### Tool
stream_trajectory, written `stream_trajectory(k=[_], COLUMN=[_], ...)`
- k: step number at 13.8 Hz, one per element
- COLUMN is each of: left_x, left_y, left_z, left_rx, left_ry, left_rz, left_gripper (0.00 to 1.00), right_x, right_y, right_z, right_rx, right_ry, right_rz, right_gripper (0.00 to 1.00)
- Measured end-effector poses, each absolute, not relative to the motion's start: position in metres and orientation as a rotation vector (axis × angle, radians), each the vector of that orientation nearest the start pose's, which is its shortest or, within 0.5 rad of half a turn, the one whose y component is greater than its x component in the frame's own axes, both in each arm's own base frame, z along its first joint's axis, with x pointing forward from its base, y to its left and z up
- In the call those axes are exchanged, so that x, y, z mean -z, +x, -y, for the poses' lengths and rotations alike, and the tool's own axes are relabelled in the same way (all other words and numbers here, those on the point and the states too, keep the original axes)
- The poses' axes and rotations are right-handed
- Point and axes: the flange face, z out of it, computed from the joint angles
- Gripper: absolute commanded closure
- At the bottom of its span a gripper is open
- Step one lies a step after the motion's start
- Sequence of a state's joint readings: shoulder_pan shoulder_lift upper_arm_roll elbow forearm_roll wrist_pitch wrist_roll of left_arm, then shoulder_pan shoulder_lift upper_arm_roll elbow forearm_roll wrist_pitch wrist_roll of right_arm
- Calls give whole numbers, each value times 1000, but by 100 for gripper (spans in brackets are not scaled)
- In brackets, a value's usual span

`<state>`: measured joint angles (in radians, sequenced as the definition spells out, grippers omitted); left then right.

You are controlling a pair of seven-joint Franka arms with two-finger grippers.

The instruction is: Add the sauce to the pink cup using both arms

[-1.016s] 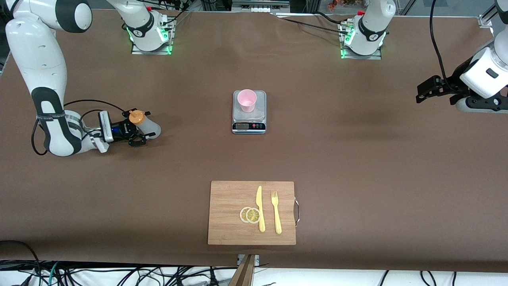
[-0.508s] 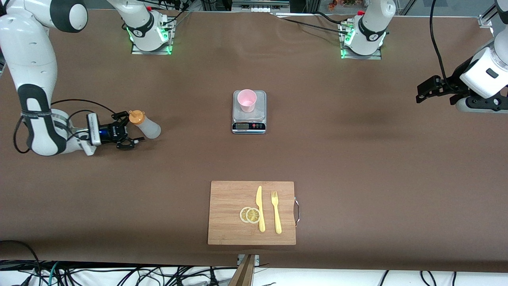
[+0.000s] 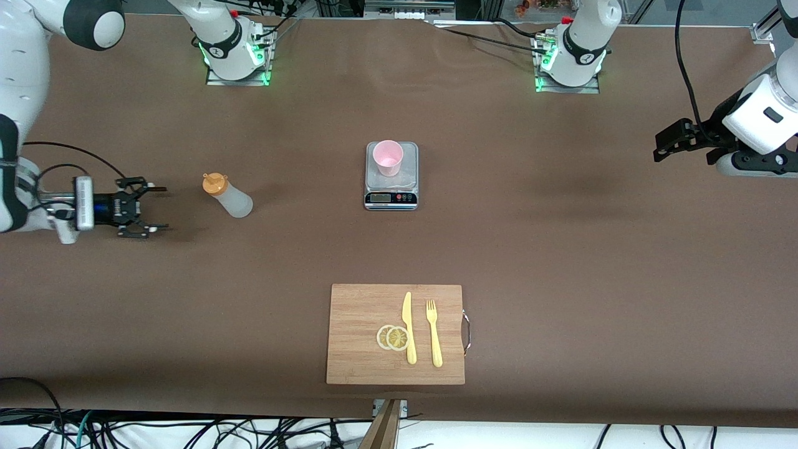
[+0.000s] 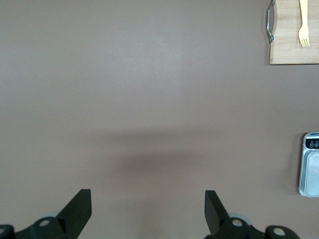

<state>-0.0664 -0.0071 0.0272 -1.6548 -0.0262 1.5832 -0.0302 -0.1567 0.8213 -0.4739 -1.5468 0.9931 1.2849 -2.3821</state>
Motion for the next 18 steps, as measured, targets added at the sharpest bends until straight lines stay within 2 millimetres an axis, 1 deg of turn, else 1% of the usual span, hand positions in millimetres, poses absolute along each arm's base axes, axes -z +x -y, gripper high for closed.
stream_trajectory(k=[1, 3, 5, 6, 8, 10, 11, 13, 14, 16, 17, 18], left_x=[-590, -590, -590, -590, -590, -590, -590, -590, -590, -590, -590, -590], left_y=[550, 550, 550, 550, 550, 550, 550, 550, 550, 550, 550, 550], left_z=[24, 24, 24, 24, 24, 24, 24, 24, 24, 24, 24, 24], left_rx=[-104, -103, -103, -104, -103, -103, -103, -103, -103, -103, -103, -103], left_ry=[-3164, -3164, -3164, -3164, -3164, -3164, -3164, -3164, -3164, -3164, -3164, -3164], left_rz=[-12, -12, -12, -12, -12, -12, -12, -12, -12, -12, -12, -12], left_gripper=[0, 0, 0, 0, 0, 0, 0, 0, 0, 0, 0, 0], right_x=[-208, -241, -270, -283, -308, -334, -351, -395, -417, -460, -480, -497], right_y=[576, 596, 617, 628, 651, 672, 681, 692, 694, 689, 683, 677], right_z=[245, 254, 251, 245, 218, 183, 162, 115, 92, 50, 36, 25], right_rx=[647, 599, 534, 501, 412, 309, 255, 143, 92, -16, -64, -97], right_ry=[-1625, -1718, -1807, -1844, -1921, -2047, -2118, -2291, -2377, -2540, -2624, -2694], right_rz=[1406, 1383, 1335, 1312, 1268, 1216, 1190, 1123, 1079, 980, 933, 899], right_gripper=[0, 0, 0, 0, 0, 0, 0, 0, 0, 0, 0, 0])
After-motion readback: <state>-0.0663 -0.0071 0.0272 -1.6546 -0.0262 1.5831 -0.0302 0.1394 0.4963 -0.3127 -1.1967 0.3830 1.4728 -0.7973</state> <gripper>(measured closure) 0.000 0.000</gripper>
